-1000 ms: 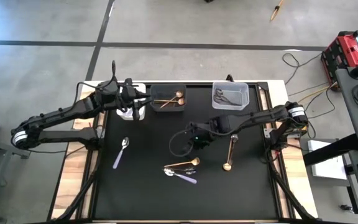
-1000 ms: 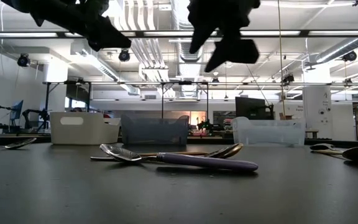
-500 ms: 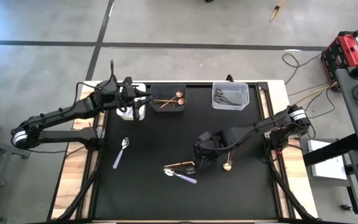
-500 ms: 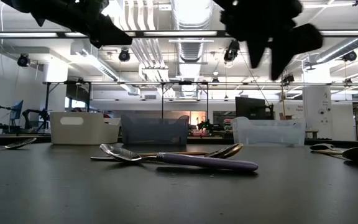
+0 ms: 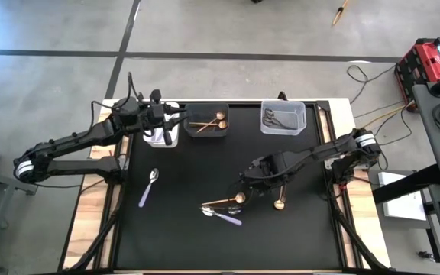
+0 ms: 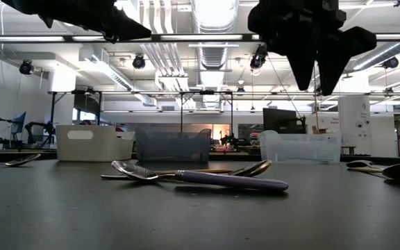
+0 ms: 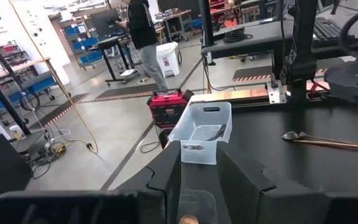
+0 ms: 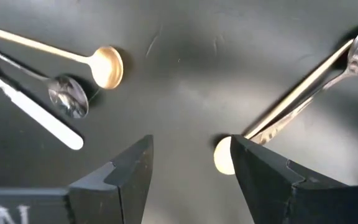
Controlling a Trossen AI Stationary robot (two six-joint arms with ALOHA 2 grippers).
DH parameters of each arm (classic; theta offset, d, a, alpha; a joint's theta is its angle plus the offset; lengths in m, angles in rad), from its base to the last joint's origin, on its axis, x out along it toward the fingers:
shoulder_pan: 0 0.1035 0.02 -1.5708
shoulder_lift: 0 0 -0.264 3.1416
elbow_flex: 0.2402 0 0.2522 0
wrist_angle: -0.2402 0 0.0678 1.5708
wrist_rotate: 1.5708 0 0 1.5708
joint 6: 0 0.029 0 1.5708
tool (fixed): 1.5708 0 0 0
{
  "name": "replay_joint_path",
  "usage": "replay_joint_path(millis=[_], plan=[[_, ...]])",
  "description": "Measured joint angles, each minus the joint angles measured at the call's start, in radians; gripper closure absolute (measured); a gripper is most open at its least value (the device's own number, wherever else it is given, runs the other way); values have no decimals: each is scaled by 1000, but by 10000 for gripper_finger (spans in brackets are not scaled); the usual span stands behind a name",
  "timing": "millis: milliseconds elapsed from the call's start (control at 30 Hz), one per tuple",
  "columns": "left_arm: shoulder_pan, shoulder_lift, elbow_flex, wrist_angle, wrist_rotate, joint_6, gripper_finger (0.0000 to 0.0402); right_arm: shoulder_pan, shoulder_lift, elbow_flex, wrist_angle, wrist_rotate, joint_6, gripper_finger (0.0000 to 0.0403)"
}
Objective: Sort silverware by color (type)
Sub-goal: Put the black spoon into the transparent bin
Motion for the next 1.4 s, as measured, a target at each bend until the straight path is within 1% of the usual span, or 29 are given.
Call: replay_joint_path(millis=[300,500,800,1167,1400], plan=[[1,2,0,-24,0,14,317,-37,0,-3,0,8,-45,200],[1,2,0,-27,-4,18,317,-59,0,-31,1,13,-71,200],[1,2,0,-42,-10,29,317,-113,1,-136,4,15,-93,200],[1,2,0,-57,-12,47,317,-123,-1,-273,12,-30,-107,200],[1,2,0,-57,-12,47,317,-125,-53,-352,22,-30,-92,200]])
